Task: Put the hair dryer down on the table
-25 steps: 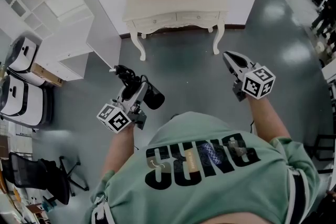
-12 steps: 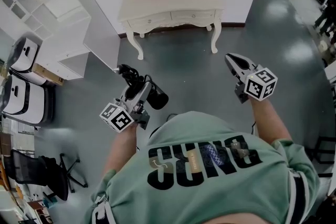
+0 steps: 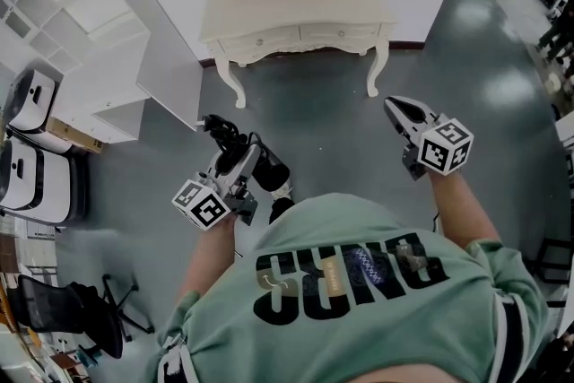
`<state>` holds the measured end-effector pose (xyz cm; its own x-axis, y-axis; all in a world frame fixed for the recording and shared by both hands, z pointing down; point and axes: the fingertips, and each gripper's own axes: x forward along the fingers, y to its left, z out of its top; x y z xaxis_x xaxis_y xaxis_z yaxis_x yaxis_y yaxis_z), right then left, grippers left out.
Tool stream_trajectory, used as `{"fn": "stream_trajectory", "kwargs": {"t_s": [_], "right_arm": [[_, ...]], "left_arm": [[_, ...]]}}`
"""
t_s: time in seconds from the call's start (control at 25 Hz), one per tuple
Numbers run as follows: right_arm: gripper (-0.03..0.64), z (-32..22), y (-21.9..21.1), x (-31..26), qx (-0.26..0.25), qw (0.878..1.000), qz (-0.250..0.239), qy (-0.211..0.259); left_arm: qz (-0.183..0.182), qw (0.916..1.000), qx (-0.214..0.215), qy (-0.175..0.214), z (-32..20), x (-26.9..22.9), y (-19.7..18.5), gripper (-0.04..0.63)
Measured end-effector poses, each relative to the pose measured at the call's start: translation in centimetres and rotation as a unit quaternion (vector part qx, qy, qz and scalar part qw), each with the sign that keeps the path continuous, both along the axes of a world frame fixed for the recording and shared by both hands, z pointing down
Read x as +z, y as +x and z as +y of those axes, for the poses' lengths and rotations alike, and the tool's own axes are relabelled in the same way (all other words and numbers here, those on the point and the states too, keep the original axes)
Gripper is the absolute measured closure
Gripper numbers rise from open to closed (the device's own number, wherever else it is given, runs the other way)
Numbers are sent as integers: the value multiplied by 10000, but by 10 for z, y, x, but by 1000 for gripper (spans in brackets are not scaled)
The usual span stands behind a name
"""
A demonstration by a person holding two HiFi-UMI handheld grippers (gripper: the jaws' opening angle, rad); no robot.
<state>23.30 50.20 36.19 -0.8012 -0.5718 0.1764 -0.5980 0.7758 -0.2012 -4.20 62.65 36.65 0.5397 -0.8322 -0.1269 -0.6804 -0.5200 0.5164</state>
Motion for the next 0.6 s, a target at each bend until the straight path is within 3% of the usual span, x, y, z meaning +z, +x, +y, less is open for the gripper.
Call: {"fn": "stream_trajectory", "kwargs": {"t_s": [0.16,0.4,0.6], "right_arm": [[623,-67,-69,8,92,9999,102,-11],[623,-172,-174,-11,276,9996,89,13],[623,-239,-226,-14,401,9991,119,2]], "left_arm": [[-13,9997,223,48,-74,13,-65,382],[-195,9969,746,174,-200,-6,-157,382],[-291,9949,945,211,-274,-13,-211,382]]}}
